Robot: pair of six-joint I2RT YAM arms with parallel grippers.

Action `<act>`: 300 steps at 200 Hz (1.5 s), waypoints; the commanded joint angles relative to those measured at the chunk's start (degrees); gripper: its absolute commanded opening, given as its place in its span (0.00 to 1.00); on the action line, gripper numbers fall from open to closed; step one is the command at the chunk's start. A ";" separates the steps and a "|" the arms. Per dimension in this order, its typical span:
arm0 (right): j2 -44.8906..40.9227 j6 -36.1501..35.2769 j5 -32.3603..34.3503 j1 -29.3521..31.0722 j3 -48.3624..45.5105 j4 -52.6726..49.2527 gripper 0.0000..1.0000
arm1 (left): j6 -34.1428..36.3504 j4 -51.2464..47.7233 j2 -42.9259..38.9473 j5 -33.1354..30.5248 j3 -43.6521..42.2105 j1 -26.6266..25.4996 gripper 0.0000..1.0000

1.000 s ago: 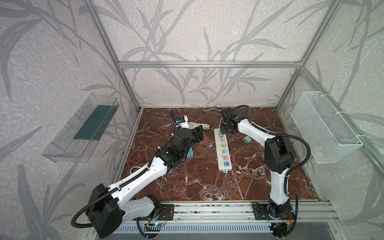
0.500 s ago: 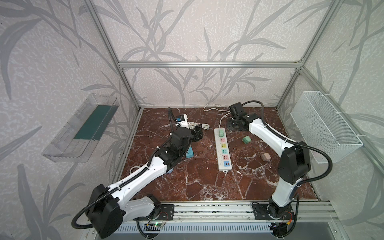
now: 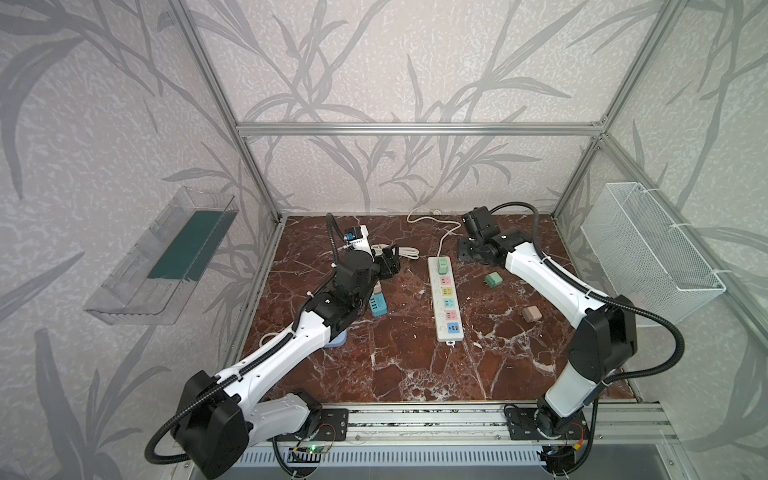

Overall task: Insert the plug
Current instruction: 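Move the right gripper over the loose cube adapters beside the white strip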

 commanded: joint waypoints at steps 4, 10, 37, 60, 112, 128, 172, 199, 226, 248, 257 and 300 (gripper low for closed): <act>0.36 -1.01 1.79 -0.27 5.00 -3.07 0.63 | -0.58 1.53 -0.88 0.61 -0.69 0.10 0.74; 0.37 -1.47 2.12 -0.35 5.79 -3.85 0.63 | -0.66 1.45 -1.00 0.51 -0.69 0.10 0.74; -0.39 -2.37 2.47 -1.41 6.90 -5.80 0.65 | -0.64 1.85 -1.42 0.07 -1.01 0.12 0.74; -2.89 -1.39 2.73 -2.73 5.84 -4.86 0.66 | -1.02 2.12 -1.51 -0.20 -1.33 0.13 0.74; -7.27 -0.22 2.84 -8.64 -2.89 -2.47 0.67 | -0.90 1.96 0.34 -0.11 -1.29 0.01 0.74; -8.45 -0.35 0.79 -12.23 -6.55 -1.91 0.70 | -0.92 1.77 0.70 -0.18 -1.20 0.08 0.74; -7.53 0.66 -2.71 -17.42 -12.04 0.55 0.82 | -1.28 1.81 1.92 0.82 -1.09 0.06 0.74; -4.76 6.94 -5.54 -20.29 -13.01 1.01 0.83 | -1.82 1.58 2.68 1.81 -0.90 0.03 0.74; -3.42 12.82 -9.20 -21.23 -15.62 5.19 0.83 | -2.27 1.76 3.15 2.39 -0.84 0.04 0.73; -1.38 16.30 -9.58 -21.22 -16.24 7.65 0.82 | -1.67 1.77 3.27 2.44 -0.77 0.05 0.73; 0.47 16.86 -9.96 -21.23 -15.62 7.86 0.82 | -1.47 1.60 3.19 2.09 -0.77 0.01 0.73; 6.53 20.98 -10.15 -21.22 -13.36 6.51 0.79 | -0.93 1.63 2.62 1.36 -0.90 0.02 0.73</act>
